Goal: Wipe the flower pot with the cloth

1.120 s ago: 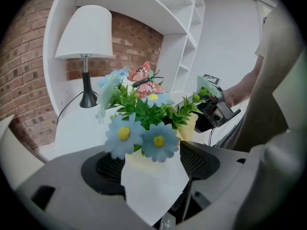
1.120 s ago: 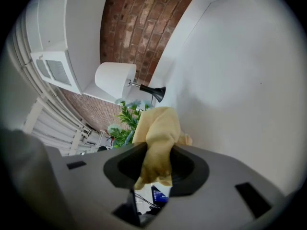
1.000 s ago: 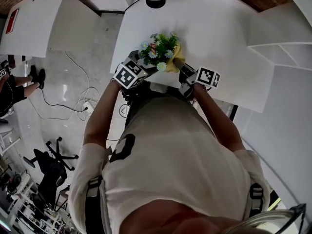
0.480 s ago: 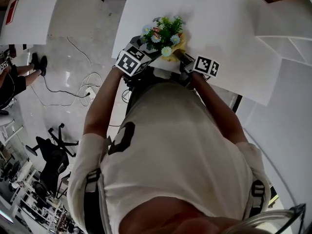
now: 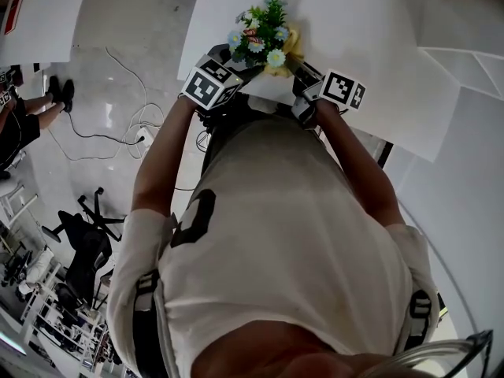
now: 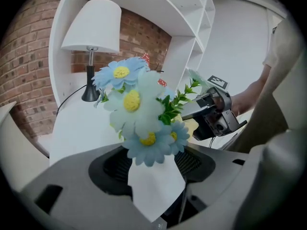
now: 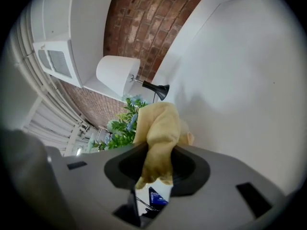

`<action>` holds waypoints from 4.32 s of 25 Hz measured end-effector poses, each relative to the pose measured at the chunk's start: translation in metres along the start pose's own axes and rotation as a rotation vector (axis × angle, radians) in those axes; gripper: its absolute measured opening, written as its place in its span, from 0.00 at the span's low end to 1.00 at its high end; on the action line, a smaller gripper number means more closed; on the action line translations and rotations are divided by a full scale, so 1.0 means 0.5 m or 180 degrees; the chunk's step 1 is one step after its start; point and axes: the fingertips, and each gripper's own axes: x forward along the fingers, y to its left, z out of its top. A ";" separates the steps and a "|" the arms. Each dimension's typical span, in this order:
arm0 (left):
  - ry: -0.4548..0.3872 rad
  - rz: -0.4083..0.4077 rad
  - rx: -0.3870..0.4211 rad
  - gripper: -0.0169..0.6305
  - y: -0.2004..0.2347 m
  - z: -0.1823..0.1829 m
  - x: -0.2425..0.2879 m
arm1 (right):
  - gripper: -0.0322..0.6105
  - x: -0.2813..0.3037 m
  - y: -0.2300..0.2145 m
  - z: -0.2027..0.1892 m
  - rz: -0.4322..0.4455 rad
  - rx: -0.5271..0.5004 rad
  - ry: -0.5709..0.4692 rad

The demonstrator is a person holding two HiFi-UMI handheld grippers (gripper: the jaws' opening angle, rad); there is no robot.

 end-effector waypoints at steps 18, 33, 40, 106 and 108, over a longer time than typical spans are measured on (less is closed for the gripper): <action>-0.0028 -0.0037 -0.0040 0.43 0.003 0.001 -0.003 | 0.23 0.010 -0.052 -0.077 -0.0194 0.0121 0.0300; 0.0009 -0.0089 -0.0038 0.43 0.003 0.003 -0.001 | 0.23 0.002 0.003 -0.024 0.0047 0.0239 -0.0041; 0.0013 -0.0092 -0.0093 0.43 0.004 0.006 -0.005 | 0.24 0.012 -0.029 -0.051 -0.0117 0.0229 0.0097; -0.0008 -0.0596 -0.0417 0.43 -0.059 0.028 0.027 | 0.24 0.000 -0.047 -0.063 -0.0254 0.0703 -0.0053; -0.0010 -0.0558 -0.0355 0.43 -0.048 0.028 0.017 | 0.24 -0.005 -0.046 -0.053 -0.0263 0.0669 -0.0072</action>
